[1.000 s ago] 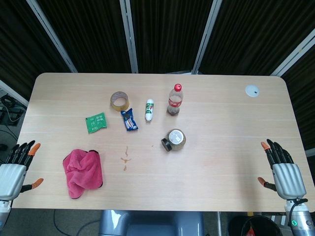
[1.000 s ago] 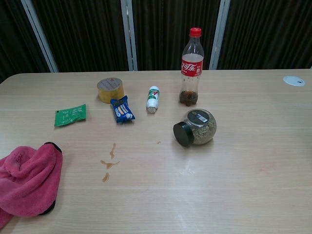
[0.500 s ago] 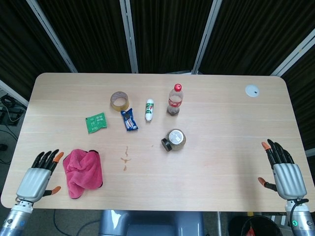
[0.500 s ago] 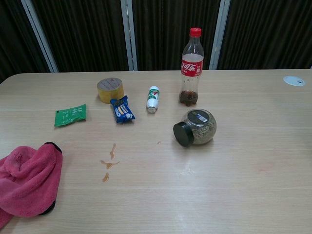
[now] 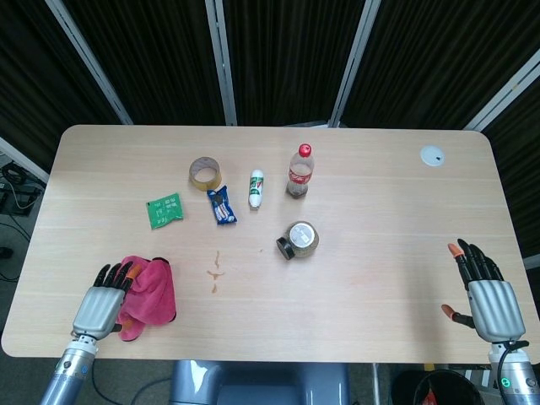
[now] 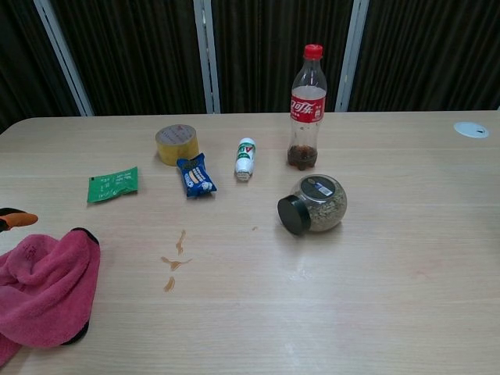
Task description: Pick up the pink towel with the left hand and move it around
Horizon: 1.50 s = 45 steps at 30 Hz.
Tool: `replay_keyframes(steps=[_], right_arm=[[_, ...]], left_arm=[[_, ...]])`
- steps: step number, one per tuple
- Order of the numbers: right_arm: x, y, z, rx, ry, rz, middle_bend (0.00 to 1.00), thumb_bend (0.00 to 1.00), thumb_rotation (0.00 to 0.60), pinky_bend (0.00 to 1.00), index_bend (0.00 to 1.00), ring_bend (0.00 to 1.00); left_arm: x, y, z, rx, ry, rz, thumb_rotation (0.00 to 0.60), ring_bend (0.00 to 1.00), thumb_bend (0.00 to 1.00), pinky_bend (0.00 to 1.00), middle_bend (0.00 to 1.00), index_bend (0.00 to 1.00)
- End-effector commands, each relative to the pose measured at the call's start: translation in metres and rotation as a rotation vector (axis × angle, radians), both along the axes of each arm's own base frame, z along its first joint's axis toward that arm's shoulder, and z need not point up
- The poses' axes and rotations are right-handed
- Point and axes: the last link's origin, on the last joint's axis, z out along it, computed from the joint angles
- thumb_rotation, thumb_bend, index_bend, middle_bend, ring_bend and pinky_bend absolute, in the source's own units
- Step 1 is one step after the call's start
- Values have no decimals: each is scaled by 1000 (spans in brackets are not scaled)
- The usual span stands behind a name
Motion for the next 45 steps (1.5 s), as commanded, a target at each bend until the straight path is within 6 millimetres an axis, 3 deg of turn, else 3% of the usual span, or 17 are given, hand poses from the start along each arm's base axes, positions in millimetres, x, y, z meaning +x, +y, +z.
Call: replay_keyframes(steps=[1, 11, 17, 23, 28, 35, 38, 43, 45], right_arm=[[0, 0, 0, 1, -1, -1, 0, 0, 600, 151, 24, 0], [1, 0, -1, 3, -4, -5, 0, 0, 600, 151, 24, 0], [1, 0, -1, 5, -5, -6, 0, 0, 600, 151, 24, 0], [0, 0, -1, 7, -7, -7, 0, 0, 600, 151, 24, 0], [0, -1, -2, 8, -7, -7, 0, 0, 600, 151, 24, 0], [0, 0, -2, 12, -8, -13, 0, 0, 600, 151, 24, 0], [0, 0, -1, 11, -9, -15, 0, 0, 600, 151, 26, 0], [0, 0, -1, 12, -12, -17, 0, 0, 600, 151, 28, 0], [0, 0, -1, 11, -13, -17, 0, 0, 600, 151, 28, 0]], left_arm=[[-3, 7, -3, 3, 18, 33, 600, 0, 0, 0, 0, 0], [-9, 18, -17, -35, 50, 93, 600, 0, 0, 0, 0, 0], [-6, 28, -24, -47, 32, 138, 600, 0, 49, 0, 0, 9], [-7, 36, -24, -26, 45, 157, 600, 9, 110, 56, 11, 178], [-8, 38, -24, -13, 37, 166, 600, 145, 167, 216, 174, 333], [-10, 38, -26, -15, 38, 173, 600, 191, 190, 257, 223, 399], [-10, 39, -26, -10, 34, 171, 600, 221, 258, 287, 259, 436], [-8, 41, -25, 7, 35, 155, 600, 397, 584, 458, 473, 649], [-6, 43, -24, 19, 25, 146, 600, 450, 656, 503, 532, 718]])
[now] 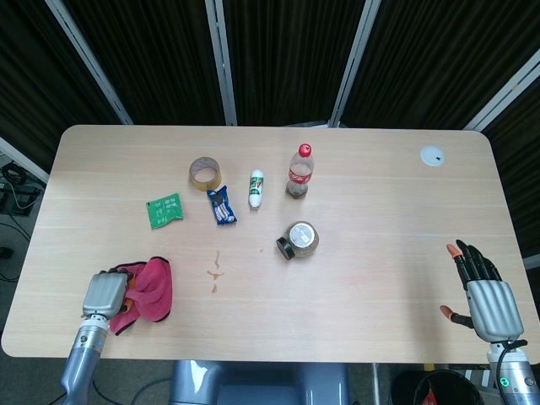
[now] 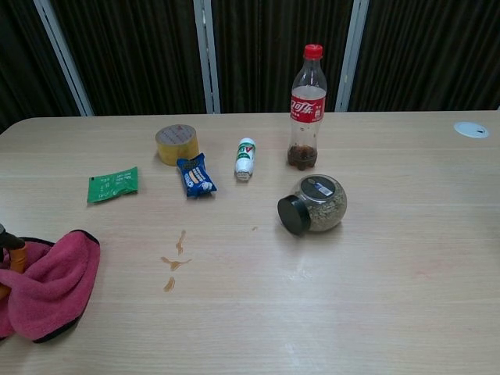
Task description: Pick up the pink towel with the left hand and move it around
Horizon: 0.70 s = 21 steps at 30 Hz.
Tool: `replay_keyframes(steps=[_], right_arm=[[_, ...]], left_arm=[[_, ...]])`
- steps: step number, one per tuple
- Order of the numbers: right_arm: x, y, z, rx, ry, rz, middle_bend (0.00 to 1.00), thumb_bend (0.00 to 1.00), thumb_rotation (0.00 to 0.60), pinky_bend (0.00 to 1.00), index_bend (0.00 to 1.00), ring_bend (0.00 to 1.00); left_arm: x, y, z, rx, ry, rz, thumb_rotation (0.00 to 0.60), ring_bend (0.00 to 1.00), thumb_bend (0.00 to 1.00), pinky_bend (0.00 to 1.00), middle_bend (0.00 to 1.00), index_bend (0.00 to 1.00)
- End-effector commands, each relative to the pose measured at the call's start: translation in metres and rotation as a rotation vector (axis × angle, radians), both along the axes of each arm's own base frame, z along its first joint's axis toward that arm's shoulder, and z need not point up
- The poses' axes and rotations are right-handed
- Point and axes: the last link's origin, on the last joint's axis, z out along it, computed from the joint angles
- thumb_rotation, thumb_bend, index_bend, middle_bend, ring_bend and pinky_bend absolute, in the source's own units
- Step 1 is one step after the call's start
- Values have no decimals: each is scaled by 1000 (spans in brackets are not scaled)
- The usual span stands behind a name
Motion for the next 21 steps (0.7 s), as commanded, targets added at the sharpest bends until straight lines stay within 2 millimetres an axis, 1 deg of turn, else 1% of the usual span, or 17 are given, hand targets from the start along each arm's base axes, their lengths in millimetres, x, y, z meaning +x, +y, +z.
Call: replay_keyframes(steps=[1, 4, 6, 9, 13, 17, 18, 21], right_arm=[[0, 0, 0, 0, -1, 0, 0, 0, 600, 151, 28, 0], [0, 0, 0, -1, -2, 0, 0, 0, 600, 151, 27, 0], [0, 0, 0, -2, -4, 0, 0, 0, 600, 151, 27, 0], [0, 0, 1, -2, -5, 0, 0, 0, 600, 151, 27, 0], [0, 0, 0, -2, -8, -2, 0, 0, 600, 151, 27, 0], [0, 0, 1, -2, -12, -5, 0, 0, 600, 151, 27, 0], [0, 0, 1, -3, -15, -6, 0, 0, 600, 151, 27, 0], [0, 0, 2, -5, -20, -8, 0, 0, 600, 151, 28, 0]], left_arm=[[2, 2, 1, 17, -11, -14, 600, 473, 684, 522, 559, 752], [7, 6, 4, 42, -24, -48, 600, 510, 704, 557, 604, 806], [10, 8, 6, 52, -42, -67, 600, 516, 705, 562, 611, 814], [20, 16, 11, 75, -78, -105, 600, 519, 707, 563, 614, 819], [41, 28, 18, 126, -159, -153, 600, 519, 705, 564, 615, 820], [58, 36, 18, 132, -227, -151, 600, 519, 705, 562, 615, 820], [72, 41, 17, 133, -259, -162, 600, 519, 704, 562, 614, 820], [92, 48, 13, 132, -269, -186, 600, 519, 704, 562, 613, 820]])
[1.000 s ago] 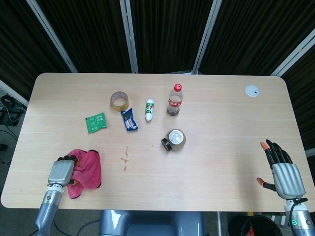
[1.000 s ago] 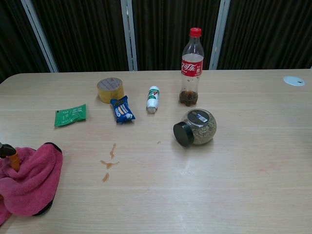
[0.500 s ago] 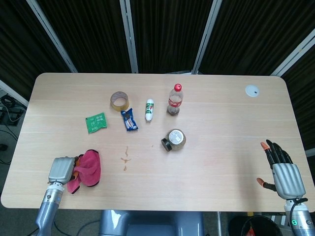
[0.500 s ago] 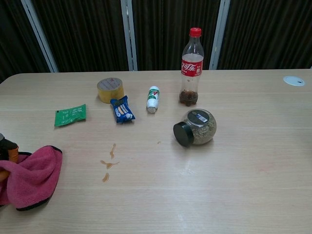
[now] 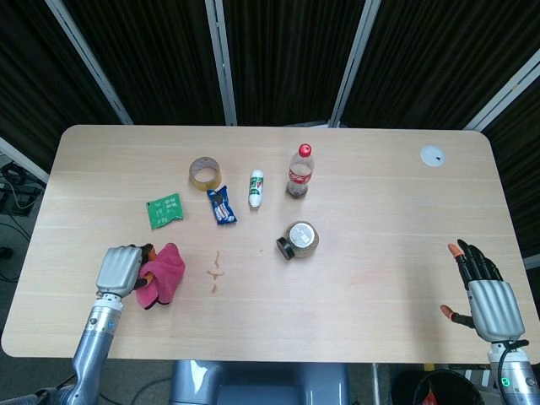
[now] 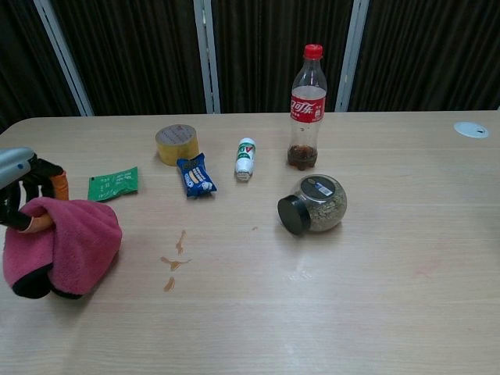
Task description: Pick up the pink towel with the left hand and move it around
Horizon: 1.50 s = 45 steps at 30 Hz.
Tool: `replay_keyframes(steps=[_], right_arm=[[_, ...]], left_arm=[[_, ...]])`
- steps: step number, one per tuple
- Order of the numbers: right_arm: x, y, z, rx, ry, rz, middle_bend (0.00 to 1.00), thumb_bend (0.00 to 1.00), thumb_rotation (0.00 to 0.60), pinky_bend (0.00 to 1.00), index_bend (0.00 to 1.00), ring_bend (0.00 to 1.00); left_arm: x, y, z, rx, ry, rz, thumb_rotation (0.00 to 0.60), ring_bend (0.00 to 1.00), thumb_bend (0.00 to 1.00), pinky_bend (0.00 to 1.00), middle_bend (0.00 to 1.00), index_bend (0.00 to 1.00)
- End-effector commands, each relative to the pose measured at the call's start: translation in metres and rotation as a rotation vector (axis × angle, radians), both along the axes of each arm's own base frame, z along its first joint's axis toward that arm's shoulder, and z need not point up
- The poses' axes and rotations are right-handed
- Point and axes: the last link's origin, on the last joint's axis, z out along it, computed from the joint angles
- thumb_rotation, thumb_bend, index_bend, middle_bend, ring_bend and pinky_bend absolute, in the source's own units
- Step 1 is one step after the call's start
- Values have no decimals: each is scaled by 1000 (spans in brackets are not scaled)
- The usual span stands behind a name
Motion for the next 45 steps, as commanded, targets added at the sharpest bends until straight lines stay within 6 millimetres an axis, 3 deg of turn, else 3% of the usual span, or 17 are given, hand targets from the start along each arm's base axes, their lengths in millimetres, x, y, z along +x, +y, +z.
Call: replay_keyframes(steps=[1, 11, 15, 19, 24, 32, 38, 45], right_arm=[[0, 0, 0, 0, -2, -2, 0, 0, 600, 151, 28, 0], [-2, -3, 0, 4, -26, -16, 0, 0, 600, 151, 28, 0], [-3, -4, 0, 6, -36, -21, 0, 0, 600, 151, 28, 0], [-3, -5, 0, 8, -42, -25, 0, 0, 600, 151, 28, 0], [-3, -5, -1, 10, -46, -26, 0, 0, 600, 151, 28, 0], [-4, -6, -1, 11, -48, -28, 0, 0, 600, 151, 28, 0], [-3, -7, -2, 12, -45, -29, 0, 0, 600, 151, 28, 0], [-3, -7, -2, 13, -43, -30, 0, 0, 600, 151, 28, 0]], left_arm=[[27, 10, -6, -1, -20, -37, 600, 519, 703, 562, 613, 820], [97, 19, -52, -53, -130, -117, 600, 519, 698, 561, 611, 819], [112, 15, -71, -81, -130, -150, 600, 519, 692, 561, 609, 819], [113, 9, -89, -119, -91, -166, 600, 519, 688, 562, 609, 819], [102, 5, -107, -154, -8, -184, 600, 519, 688, 561, 610, 821], [76, 10, -116, -152, 87, -160, 600, 519, 687, 561, 612, 824], [29, 37, -96, -82, 176, -60, 600, 519, 687, 561, 612, 823], [-8, 54, -71, -30, 222, 9, 600, 519, 687, 561, 612, 823]])
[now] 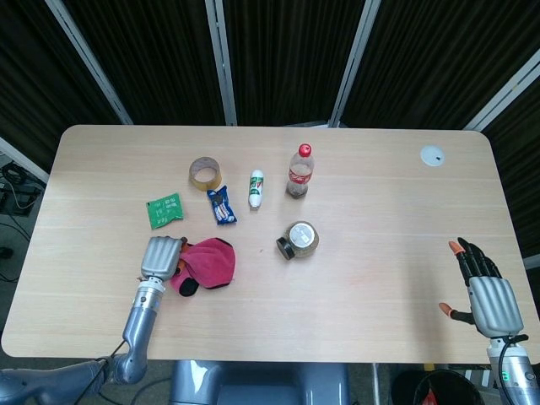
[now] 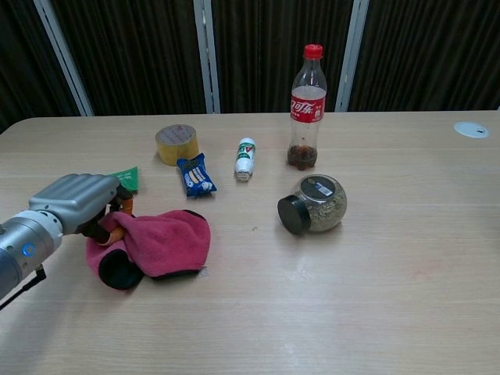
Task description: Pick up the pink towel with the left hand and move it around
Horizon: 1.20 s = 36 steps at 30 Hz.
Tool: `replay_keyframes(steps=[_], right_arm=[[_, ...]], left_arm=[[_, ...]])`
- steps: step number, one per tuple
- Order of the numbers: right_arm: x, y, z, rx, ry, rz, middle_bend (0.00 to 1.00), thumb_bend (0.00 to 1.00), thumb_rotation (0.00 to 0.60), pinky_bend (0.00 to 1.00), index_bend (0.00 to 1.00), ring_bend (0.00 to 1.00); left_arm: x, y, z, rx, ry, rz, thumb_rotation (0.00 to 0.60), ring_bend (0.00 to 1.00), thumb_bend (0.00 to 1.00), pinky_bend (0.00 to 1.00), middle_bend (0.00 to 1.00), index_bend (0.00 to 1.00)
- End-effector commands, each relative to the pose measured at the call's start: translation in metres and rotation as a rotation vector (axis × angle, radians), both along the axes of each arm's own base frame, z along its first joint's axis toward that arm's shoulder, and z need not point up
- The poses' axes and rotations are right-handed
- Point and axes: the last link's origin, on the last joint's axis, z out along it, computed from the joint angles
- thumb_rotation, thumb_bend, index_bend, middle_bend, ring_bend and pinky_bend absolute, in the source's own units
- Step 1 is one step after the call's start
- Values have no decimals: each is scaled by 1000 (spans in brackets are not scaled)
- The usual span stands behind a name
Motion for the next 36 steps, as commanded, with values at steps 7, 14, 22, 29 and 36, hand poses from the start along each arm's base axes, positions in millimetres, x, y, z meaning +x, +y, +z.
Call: replay_keyframes(steps=[7, 14, 22, 29, 36], right_arm=[[1, 0, -1, 1, 4, 0, 0, 0, 600, 151, 28, 0], [1, 0, -1, 0, 4, 0, 0, 0, 600, 151, 29, 0], [1, 0, -1, -1, -1, -2, 0, 0, 600, 151, 29, 0], [0, -1, 0, -1, -18, -7, 0, 0, 600, 151, 29, 0], [-1, 0, 1, -3, -25, -11, 0, 0, 600, 151, 29, 0]], left_arm=[[-40, 18, 38, 77, 25, 90, 600, 519, 687, 562, 612, 823], [-26, 19, 31, 59, -14, 82, 600, 519, 687, 562, 613, 823], [20, 16, 2, 16, -93, 52, 600, 519, 686, 562, 613, 824], [82, 8, -33, -46, -157, -20, 600, 519, 685, 562, 613, 825], [123, -7, -56, -103, -207, -67, 600, 519, 685, 562, 613, 826]])
